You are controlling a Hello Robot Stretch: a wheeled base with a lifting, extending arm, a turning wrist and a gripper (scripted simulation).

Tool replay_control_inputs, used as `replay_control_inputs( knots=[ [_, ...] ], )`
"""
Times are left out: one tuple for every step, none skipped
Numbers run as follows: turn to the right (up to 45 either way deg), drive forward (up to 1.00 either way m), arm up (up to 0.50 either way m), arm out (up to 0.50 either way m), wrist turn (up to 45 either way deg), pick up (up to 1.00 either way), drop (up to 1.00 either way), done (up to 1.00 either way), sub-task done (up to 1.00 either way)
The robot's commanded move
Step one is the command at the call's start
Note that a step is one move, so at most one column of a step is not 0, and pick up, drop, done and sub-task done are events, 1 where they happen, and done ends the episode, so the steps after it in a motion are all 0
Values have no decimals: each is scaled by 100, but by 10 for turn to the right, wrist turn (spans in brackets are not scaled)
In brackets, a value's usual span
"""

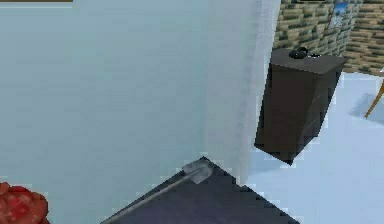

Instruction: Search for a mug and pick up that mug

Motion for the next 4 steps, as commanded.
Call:
replay_control_inputs(
  knots=[
    [0,25,0,0,0,0,0,0,0],
    [450,0,0,0,0,0,0,0,0],
    [90,0,0,0,0,0,0,0,0],
    [0,100,0,0,0,0,0,0,0]
  ],
)
